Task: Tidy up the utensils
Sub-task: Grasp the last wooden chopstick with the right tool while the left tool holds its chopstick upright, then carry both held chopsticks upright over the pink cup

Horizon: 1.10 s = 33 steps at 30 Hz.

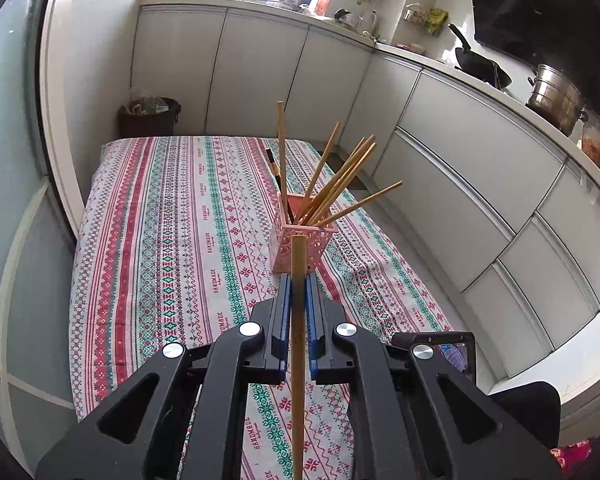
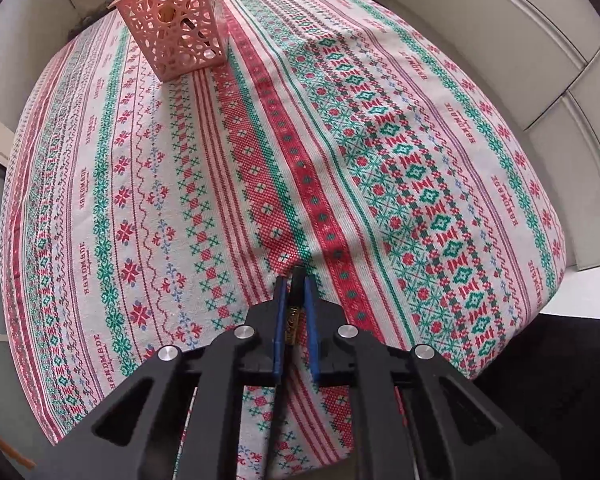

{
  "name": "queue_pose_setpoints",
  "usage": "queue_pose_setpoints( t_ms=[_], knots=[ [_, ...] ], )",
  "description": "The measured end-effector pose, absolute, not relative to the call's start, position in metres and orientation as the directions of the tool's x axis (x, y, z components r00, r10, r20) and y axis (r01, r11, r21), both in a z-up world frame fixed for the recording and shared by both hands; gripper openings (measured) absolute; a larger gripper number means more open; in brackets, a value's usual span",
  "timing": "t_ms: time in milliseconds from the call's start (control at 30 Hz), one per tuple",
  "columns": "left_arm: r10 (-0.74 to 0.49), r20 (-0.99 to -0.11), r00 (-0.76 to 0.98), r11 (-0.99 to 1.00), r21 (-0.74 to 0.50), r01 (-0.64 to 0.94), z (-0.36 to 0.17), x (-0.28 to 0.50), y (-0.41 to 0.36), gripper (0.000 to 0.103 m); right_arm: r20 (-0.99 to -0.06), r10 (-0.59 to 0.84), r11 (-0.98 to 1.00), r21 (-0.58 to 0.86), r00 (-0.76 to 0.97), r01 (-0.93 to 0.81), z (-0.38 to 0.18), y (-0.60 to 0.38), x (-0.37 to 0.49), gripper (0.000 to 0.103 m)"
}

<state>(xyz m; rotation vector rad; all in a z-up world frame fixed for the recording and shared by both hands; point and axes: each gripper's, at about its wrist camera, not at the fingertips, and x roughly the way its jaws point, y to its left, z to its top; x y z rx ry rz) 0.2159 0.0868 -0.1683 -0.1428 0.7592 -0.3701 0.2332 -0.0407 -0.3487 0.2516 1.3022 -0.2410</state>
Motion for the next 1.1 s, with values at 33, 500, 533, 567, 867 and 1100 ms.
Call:
queue_pose_setpoints(
  t_ms=[33, 500, 533, 567, 867, 1100],
  knots=[
    [-0.377, -0.642, 0.667, 0.926, -0.268, 0.265, -0.170, 0.216, 0.089, 0.006, -0.965, -0.008, 0.951, 0.073, 0.261, 0.301, -0.349, -0.042, 0.236, 0.007],
    [-0.420, -0.486, 0.766, 0.897, -0.352, 0.269, -0.152, 0.204, 0.095, 0.006, -0.688, 0.153, 0.936, 0.332, 0.709, 0.120, -0.221, -0.114, 0.228, 0.007],
    [-0.418, -0.485, 0.768, 0.898, -0.350, 0.268, -0.152, 0.204, 0.094, 0.006, -0.668, 0.151, 0.936, 0.334, 0.729, 0.112, -0.212, -0.120, 0.223, 0.007],
    [-0.415, -0.485, 0.770, 0.900, -0.345, 0.267, -0.152, 0.204, 0.093, 0.006, -0.645, 0.150, 0.937, 0.334, 0.749, 0.099, -0.203, -0.124, 0.218, 0.007],
    [-0.355, -0.472, 0.807, 0.926, -0.297, 0.234, -0.149, 0.201, 0.087, 0.006, -0.524, 0.141, 0.940, 0.337, 0.840, 0.052, -0.160, -0.133, 0.191, 0.007],
    [-0.283, -0.480, 0.830, 0.955, -0.219, 0.199, -0.140, 0.199, 0.074, 0.006, -0.478, 0.168, 0.922, 0.385, 0.862, 0.034, -0.138, -0.142, 0.183, 0.007]
  ],
)
